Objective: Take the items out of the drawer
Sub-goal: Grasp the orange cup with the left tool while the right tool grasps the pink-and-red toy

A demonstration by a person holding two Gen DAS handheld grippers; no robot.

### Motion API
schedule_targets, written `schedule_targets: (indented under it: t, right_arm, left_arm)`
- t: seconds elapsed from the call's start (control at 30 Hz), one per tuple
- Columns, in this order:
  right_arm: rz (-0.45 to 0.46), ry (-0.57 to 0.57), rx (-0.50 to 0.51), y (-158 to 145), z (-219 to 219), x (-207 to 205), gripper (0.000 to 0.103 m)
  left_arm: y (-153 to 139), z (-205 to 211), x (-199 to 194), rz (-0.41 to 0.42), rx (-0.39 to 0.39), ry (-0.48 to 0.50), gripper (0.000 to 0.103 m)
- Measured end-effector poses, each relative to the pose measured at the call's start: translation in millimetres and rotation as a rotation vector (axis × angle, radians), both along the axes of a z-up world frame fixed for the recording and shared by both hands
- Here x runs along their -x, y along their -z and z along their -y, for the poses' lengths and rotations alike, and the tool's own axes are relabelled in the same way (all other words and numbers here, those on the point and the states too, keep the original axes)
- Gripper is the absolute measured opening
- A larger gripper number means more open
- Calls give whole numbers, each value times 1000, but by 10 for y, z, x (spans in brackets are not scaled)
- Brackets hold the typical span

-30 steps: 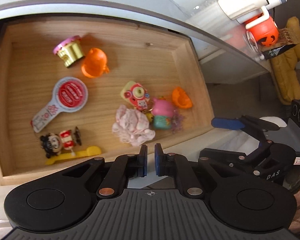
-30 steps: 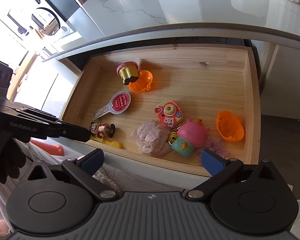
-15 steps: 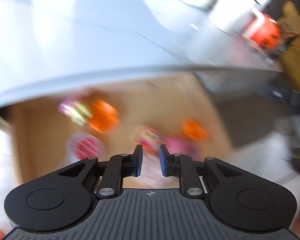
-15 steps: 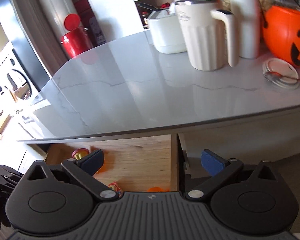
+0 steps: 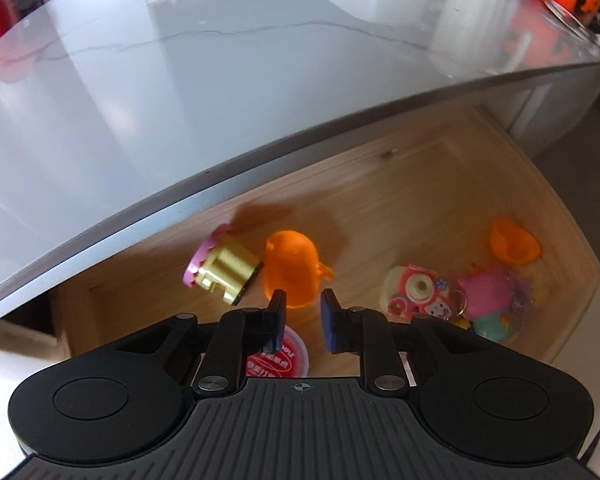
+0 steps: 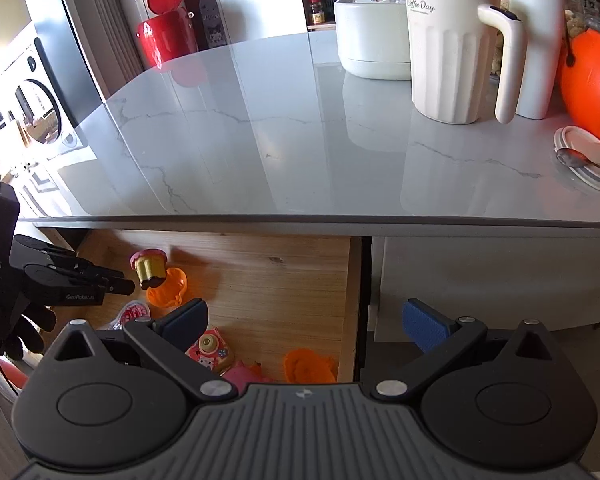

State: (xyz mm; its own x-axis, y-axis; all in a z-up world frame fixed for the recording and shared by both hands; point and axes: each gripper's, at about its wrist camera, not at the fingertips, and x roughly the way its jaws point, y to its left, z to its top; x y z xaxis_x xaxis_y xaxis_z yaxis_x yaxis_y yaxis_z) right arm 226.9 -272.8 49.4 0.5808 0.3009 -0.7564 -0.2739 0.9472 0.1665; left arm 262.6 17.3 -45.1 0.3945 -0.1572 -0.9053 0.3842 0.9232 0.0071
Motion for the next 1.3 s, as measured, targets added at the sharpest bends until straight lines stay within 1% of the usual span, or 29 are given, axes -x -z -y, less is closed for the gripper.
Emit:
schedule_targets:
  t: [0.07, 0.13, 0.2, 0.27, 0.33, 0.5, 0.57, 0.63, 0.73, 0.77, 0.83, 0.87, 0.9, 0.97, 1.03, 1.1, 1.17, 1.23, 1.3]
  right_arm:
    - [-10, 4, 5, 28, 3, -15, 103]
    - [-18, 9, 4, 41, 6, -29, 103]
    - [-22, 8, 5, 54, 4, -35, 103]
    - [-27, 4, 11, 72, 7, -37, 103]
    - [-36, 2, 16, 84, 2, -46, 103]
    - [-56, 8, 6, 94, -10, -75, 103]
    - [-60, 6, 3, 95, -12, -78, 103]
    - [-61, 5, 7, 98, -19, -77, 103]
    - [-65, 7, 11, 107, -23, -84, 103]
    - [-67, 9, 11, 110, -19, -91, 103]
    - [-71, 11, 10, 115, -14, -100, 103]
    - [-73, 11, 9, 116, -13, -103, 103]
    - [-73, 10, 9, 117, -13, -105, 103]
    - [-72, 9, 14, 115, -20, -104, 103]
    - [-68, 10, 20, 110, -28, -102, 103]
    - [-74, 6, 17, 104, -27, -106, 103]
    - [-86, 0, 7, 90, -19, -121, 103]
    - [-112, -9, -5, 71, -30, -148, 103]
    - [-165, -45, -27, 61, -106, -217, 103]
  left_arm:
    - [47, 32, -57, 12, -43, -4, 24]
    - [109, 16, -114, 3, -75, -33, 22]
    - [174, -4, -148, -43, -92, -55, 23]
    - [208, -26, -188, -71, -97, -72, 23]
    - [228, -66, -250, -99, -74, -100, 23]
    - [268, -197, -444, -164, 23, -208, 23]
    - [271, -264, -508, -165, 71, -283, 22]
    - [307, -319, -566, -194, 112, -351, 23]
    - [409, -367, -617, -238, 130, -442, 22]
    - [434, -366, -623, -238, 124, -466, 23]
    - [443, -349, -634, -208, 120, -482, 23]
    - [431, -344, -645, -198, 131, -487, 22]
    - [427, -337, -660, -206, 132, -484, 15]
    - [415, -314, -668, -250, 141, -445, 8]
    - [331, -323, -600, -254, 179, -393, 8]
    - [154, -366, -490, -234, 209, -332, 8]
    - [-89, -479, -331, -200, 259, -288, 8]
    - [-322, -651, -140, -158, 311, -271, 8]
    - [-492, -850, 59, -111, 342, -266, 8]
